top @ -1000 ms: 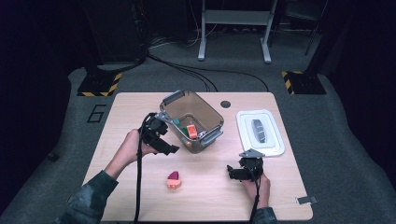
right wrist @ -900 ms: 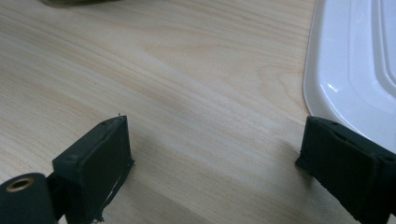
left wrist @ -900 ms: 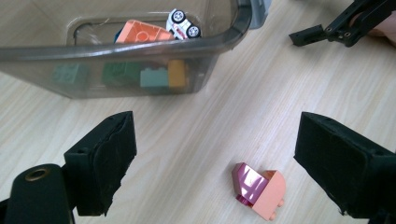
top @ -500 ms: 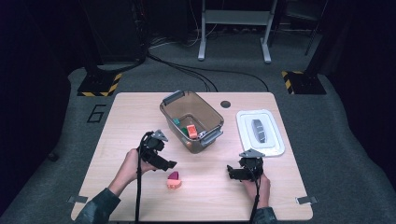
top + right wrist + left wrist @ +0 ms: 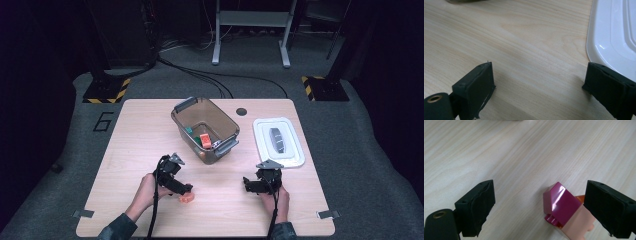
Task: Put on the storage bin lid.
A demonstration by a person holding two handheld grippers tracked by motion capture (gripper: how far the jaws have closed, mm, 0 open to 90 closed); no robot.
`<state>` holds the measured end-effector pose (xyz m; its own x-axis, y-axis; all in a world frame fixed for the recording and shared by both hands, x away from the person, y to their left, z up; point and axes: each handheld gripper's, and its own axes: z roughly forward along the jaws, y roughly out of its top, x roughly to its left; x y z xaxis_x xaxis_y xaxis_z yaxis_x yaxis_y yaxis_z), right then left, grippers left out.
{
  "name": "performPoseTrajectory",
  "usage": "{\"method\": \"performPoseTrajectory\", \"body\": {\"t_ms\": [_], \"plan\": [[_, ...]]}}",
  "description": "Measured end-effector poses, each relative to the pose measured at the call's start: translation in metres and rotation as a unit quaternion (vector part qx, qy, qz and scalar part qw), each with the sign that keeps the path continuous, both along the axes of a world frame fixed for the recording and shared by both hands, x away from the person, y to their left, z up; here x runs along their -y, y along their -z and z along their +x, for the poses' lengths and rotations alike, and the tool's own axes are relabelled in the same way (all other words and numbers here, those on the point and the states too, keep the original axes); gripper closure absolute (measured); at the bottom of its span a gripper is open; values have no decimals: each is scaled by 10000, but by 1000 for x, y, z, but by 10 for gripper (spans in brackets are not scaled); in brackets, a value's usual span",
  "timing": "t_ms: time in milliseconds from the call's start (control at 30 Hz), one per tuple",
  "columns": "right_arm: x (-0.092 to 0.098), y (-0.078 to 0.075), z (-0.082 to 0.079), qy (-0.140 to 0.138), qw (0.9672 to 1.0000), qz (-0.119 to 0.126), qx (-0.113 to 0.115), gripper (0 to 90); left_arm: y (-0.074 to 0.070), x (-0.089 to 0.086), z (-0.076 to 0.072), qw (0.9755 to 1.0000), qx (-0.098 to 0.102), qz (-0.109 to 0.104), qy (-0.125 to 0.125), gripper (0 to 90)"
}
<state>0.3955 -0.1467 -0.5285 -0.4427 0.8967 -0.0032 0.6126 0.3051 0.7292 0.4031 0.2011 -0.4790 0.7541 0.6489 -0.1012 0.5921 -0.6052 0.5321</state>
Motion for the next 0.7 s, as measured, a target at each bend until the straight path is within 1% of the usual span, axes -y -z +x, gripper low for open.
{"method": "performPoseTrajectory", "body": {"t_ms": [33,67,133,167,200,233,300,400,433,467,500,567,700], "plan": [[-1,0,0,37,10000,38,1,77,0,0,0,10000,-11,-14,-14,98],[0,0,0,18,10000,19,-2,77,2,1,-1,10000,30,-39,-63,98],[-1,0,0,40,10000,36,0,77,3,2,0,10000,17,-70,-57,98],[-1,0,0,39,10000,36,-1,77,4,3,0,9999,10,-80,-101,98],[-1,0,0,40,10000,35,-1,77,6,4,1,10000,28,-28,-73,98],[-1,0,0,38,10000,35,0,77,7,4,2,10000,-7,-48,-48,98],[-1,0,0,39,10000,36,0,77,8,5,2,9999,41,28,-88,102],[-1,0,0,39,10000,35,1,77,10,4,2,9999,39,11,-130,106],[-1,0,0,39,10000,35,1,77,9,3,2,9999,38,89,-80,106],[-1,0,0,40,10000,36,-1,77,9,2,2,9999,17,84,-77,106],[-1,0,0,39,10000,36,-1,77,9,1,2,9999,50,85,-118,107],[-1,0,0,40,10000,36,-2,77,8,-2,2,9997,104,169,-118,108],[-1,0,0,39,10000,35,0,77,8,-5,1,9996,106,175,-171,112]]}}
